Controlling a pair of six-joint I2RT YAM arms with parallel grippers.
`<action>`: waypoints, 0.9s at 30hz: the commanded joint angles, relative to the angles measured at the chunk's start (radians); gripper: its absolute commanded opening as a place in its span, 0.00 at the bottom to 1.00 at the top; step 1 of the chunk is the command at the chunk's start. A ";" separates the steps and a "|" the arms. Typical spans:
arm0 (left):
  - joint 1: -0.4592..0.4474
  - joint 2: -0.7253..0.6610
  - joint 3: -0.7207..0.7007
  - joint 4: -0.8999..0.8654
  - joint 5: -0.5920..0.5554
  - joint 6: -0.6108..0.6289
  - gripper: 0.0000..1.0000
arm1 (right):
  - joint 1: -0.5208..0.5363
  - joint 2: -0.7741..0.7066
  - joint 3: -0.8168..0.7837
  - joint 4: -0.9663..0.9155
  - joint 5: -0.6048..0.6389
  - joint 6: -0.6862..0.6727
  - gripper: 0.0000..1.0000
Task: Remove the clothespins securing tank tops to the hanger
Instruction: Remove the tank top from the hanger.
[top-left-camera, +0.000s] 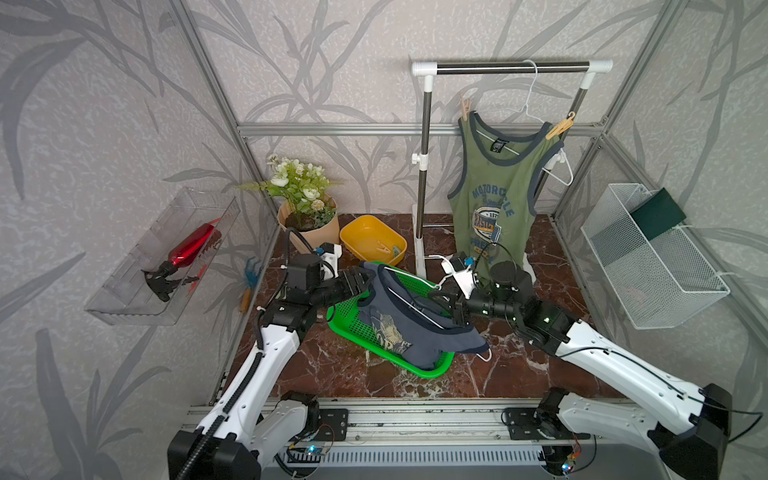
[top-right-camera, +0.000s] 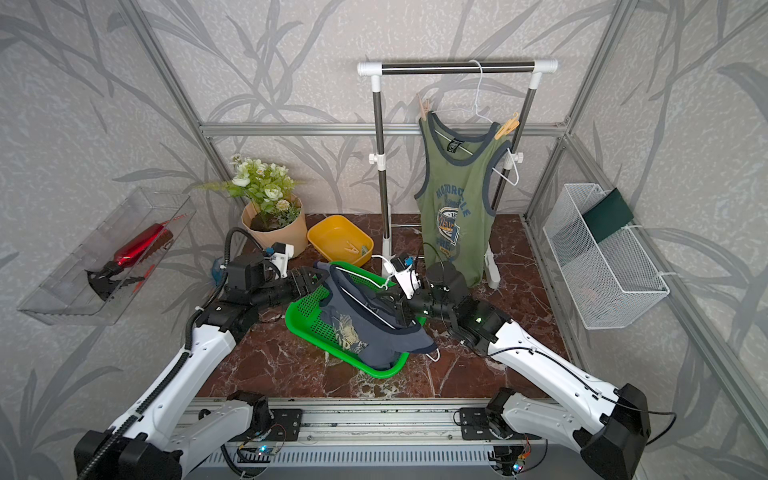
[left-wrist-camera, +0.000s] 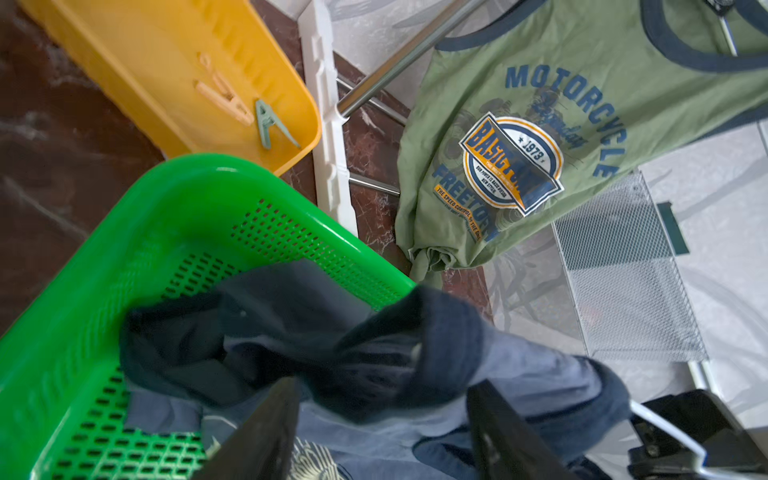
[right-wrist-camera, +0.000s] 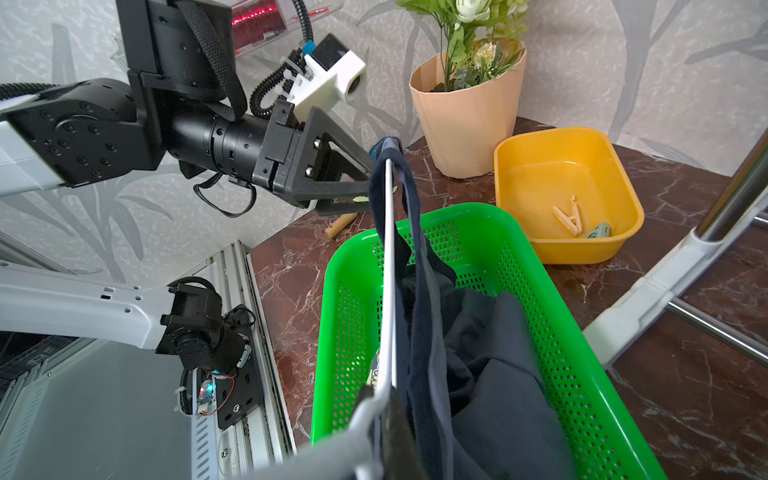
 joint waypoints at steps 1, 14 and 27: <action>0.006 0.012 -0.018 0.097 0.050 -0.019 0.27 | -0.003 -0.009 -0.008 0.052 -0.019 0.016 0.00; 0.018 -0.001 0.003 0.007 0.019 0.040 0.13 | -0.026 -0.016 -0.028 0.026 0.008 0.011 0.00; 0.051 -0.011 0.007 -0.043 0.000 0.070 0.00 | -0.063 -0.047 -0.059 0.014 0.006 0.013 0.00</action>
